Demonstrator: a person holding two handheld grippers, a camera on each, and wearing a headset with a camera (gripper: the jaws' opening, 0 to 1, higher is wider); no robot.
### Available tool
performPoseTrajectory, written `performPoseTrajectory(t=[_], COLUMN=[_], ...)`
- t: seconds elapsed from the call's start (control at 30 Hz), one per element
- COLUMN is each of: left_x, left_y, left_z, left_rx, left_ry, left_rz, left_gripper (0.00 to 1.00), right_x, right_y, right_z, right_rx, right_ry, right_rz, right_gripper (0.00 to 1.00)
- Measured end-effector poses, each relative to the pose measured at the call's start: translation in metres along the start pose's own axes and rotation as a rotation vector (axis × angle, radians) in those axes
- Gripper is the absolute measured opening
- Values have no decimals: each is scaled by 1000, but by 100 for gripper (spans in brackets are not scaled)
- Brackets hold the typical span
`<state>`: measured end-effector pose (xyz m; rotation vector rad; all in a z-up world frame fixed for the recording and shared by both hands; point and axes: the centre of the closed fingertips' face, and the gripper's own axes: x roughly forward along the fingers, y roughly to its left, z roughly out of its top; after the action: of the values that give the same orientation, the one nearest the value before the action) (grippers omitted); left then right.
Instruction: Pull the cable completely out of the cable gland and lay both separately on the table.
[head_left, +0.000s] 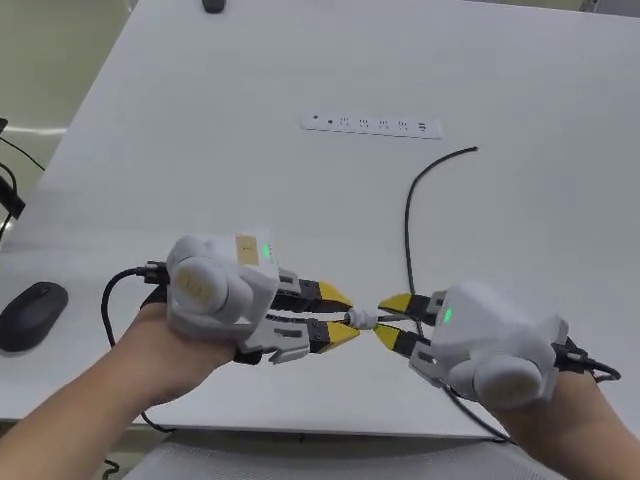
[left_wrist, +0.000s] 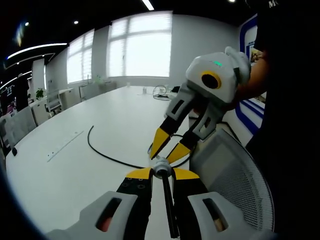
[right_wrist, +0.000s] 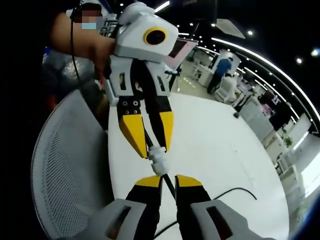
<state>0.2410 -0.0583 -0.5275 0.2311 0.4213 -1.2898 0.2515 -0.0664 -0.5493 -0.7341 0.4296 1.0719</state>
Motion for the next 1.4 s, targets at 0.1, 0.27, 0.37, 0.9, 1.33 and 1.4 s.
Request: performPoseTrajectory(t=[0.1,0.27,0.37,0.9,1.33,1.4], left_x=[0,0,0,-2,-1,-1], left_y=[1,0,0,-1,-3,-3], left_z=[1,2,4,9,6,5], left_rx=[4,8,15,4,0,-5], left_ry=[-2,-7,-11,-29,-19,-20], left_rz=[1,-2,-1,1,-1,-1], left_gripper=[15,15,15,15,15,15], right_x=[1,0,-1,-10,-7,-7], right_y=[0,-2,-5,-20,-9,-9], right_z=[0,-3,-10,-63,-71,-71], right_rx=[-12,7,37,310,386,391], right_ry=[3,15,29,100,110,106], right_rz=[0,-3,-10,-41,-14,-10], right_gripper=[2,1,1,1,1,1])
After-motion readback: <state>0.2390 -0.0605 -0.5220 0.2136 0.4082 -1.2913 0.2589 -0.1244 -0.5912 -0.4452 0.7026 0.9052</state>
